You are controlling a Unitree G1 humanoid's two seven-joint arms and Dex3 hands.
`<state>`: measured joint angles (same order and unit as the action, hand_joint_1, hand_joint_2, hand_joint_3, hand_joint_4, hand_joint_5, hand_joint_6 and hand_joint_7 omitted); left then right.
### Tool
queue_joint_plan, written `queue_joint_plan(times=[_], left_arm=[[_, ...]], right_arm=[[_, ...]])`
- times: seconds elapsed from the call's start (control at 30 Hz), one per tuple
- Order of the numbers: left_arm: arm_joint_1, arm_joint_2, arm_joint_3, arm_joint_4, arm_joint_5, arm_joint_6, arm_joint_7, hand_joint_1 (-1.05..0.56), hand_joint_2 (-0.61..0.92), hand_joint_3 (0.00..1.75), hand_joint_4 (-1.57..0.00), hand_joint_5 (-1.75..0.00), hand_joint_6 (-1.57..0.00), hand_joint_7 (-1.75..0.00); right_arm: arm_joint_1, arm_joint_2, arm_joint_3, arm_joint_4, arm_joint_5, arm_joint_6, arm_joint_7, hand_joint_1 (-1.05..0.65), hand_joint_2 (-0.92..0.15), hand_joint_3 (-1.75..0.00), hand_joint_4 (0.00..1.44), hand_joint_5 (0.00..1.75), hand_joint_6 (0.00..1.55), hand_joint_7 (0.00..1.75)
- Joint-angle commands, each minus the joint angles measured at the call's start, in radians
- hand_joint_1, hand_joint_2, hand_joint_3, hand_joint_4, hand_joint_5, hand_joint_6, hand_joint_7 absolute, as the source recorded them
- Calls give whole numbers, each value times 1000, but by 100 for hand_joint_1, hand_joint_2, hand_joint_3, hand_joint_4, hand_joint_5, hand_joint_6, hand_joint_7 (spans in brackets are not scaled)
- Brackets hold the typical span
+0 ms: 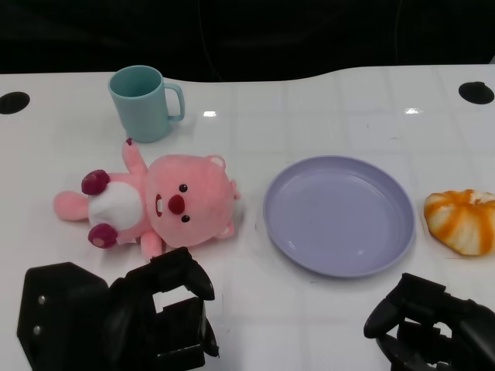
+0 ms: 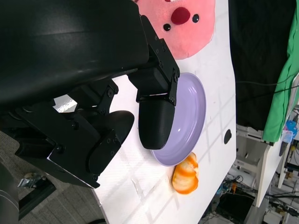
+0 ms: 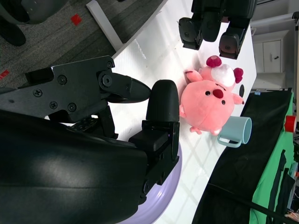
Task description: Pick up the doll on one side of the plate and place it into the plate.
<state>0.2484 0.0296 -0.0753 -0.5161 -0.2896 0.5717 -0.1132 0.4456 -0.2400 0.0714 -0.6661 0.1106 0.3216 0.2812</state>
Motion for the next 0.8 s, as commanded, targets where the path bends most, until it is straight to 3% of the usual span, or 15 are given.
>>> queue_joint_plan(times=[0.03, 0.8], left_arm=[[-3, 12, 12, -7, -5, 1, -2, -3, 49, 138, -87, -175, -74, -166], [-26, 12, 17, 17, 1, -9, -7, -2, 49, 140, -87, -175, -73, -167]], right_arm=[[-4, -7, -7, -2, -6, -6, -7, -25, -92, -55, 64, 175, 44, 167], [-18, -10, -10, 12, 2, -6, -5, -26, -92, -53, 64, 175, 45, 167]])
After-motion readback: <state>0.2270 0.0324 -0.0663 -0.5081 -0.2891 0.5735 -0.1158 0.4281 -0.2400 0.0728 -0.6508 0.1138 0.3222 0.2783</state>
